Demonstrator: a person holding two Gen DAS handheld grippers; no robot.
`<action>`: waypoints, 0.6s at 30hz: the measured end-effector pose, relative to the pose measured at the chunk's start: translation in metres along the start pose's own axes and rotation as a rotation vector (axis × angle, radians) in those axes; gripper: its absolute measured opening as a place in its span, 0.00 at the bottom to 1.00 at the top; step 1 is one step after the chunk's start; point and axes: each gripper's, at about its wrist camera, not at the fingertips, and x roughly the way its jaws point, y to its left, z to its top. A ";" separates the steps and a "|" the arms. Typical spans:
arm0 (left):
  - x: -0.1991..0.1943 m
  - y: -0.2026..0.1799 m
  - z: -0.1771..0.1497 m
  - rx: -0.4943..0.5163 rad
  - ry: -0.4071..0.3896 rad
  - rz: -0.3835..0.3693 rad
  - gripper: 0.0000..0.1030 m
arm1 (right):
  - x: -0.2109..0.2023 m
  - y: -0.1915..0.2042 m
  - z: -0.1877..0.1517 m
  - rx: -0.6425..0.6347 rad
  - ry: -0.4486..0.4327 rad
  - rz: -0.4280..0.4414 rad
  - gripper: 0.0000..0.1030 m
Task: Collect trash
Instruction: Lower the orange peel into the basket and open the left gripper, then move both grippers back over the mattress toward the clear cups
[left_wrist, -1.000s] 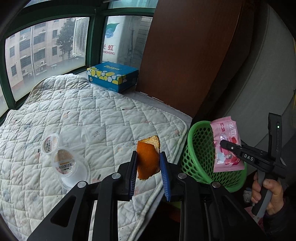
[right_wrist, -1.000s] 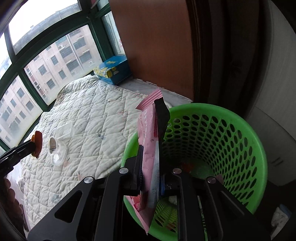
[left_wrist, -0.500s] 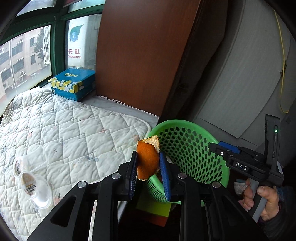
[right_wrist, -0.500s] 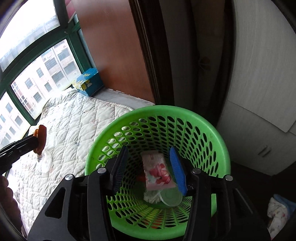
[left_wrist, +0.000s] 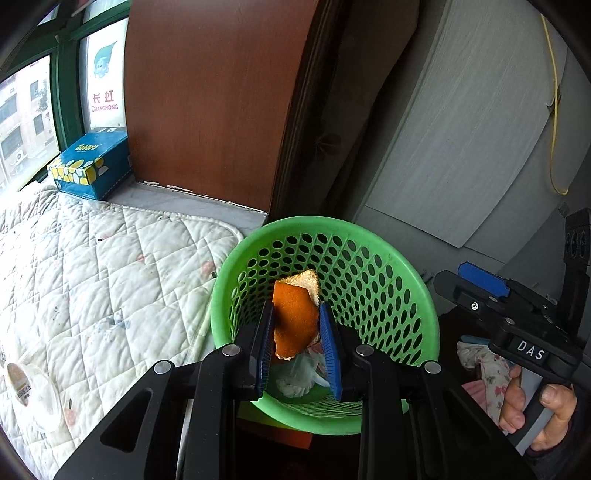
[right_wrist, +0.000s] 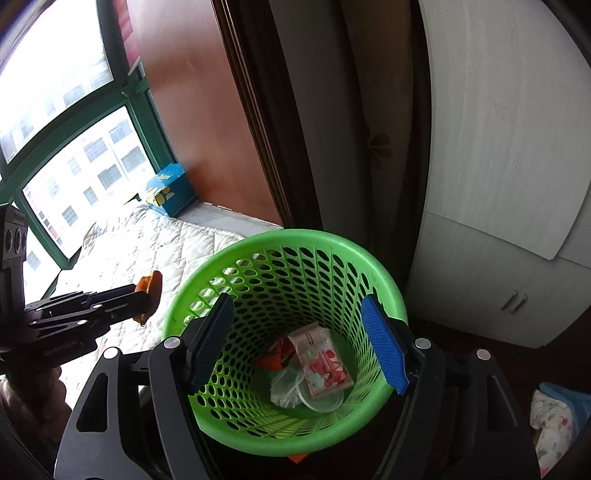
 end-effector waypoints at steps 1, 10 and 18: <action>0.002 -0.003 0.001 0.001 0.002 -0.004 0.24 | -0.002 -0.001 -0.001 0.002 -0.006 -0.001 0.69; 0.012 -0.020 0.004 0.012 0.007 -0.018 0.35 | -0.011 -0.002 -0.007 -0.006 -0.043 -0.034 0.72; 0.000 -0.012 0.002 -0.009 -0.026 -0.003 0.55 | -0.013 -0.002 -0.011 0.008 -0.044 -0.018 0.72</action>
